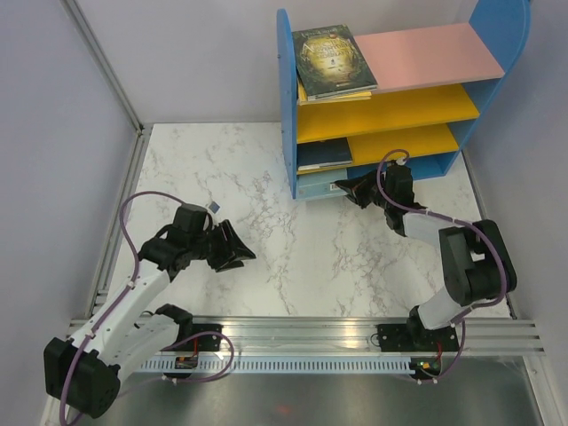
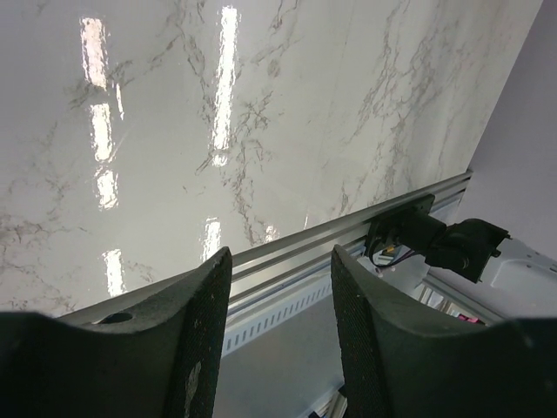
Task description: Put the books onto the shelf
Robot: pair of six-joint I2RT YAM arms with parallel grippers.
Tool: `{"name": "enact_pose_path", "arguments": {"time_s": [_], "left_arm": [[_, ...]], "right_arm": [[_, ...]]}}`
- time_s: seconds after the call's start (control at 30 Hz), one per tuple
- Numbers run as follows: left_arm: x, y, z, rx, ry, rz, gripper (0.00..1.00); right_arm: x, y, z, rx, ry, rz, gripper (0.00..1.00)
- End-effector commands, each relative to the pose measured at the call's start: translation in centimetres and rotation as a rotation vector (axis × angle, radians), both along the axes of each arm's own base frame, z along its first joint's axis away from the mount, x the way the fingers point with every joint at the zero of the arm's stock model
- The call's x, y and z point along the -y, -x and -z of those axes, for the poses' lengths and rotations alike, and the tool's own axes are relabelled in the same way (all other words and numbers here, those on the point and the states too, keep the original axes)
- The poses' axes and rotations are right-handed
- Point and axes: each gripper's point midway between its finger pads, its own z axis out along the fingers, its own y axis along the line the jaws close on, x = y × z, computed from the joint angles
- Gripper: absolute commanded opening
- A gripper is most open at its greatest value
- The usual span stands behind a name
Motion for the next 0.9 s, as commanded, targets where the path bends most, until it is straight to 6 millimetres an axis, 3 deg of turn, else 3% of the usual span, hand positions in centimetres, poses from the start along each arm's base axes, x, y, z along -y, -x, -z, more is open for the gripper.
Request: {"name": "enact_pose_path", "arguments": {"time_s": [0.0,0.03,0.07,0.17,0.4,0.87], "left_arm": [[-0.8,-1.3,-1.3,0.068,-0.048,-0.009,0.53],[-0.9,-1.3,-1.2,0.067,-0.053,-0.011,0.53],[-1.0,-1.3,-1.3,0.068,-0.055,-0.016,0.53],[-1.2,-1.5,-1.3,0.066,-0.065,-0.028,0.53],[-1.5,-1.8,-0.9,0.05,-0.084,-0.047,0.53],[-1.3,-2.2,-0.3,0.03,-0.09,-0.045,0.51]], "right_arm": [[-1.2,-2.4,-0.9,0.069,-0.007,-0.067,0.05],[-1.4,-2.9,-0.8,0.07,-0.008,-0.075,0.09],[-1.4,-3.2,0.7,0.036,-0.003,-0.079,0.2],[-1.7,-3.8,2.7,-0.01,-0.011,-0.092,0.33],[-1.8,-3.3,5.4,-0.068,-0.035,-0.118,0.38],[-1.2,-0.3,6.0,-0.099,-0.041,-0.163,0.41]]}}
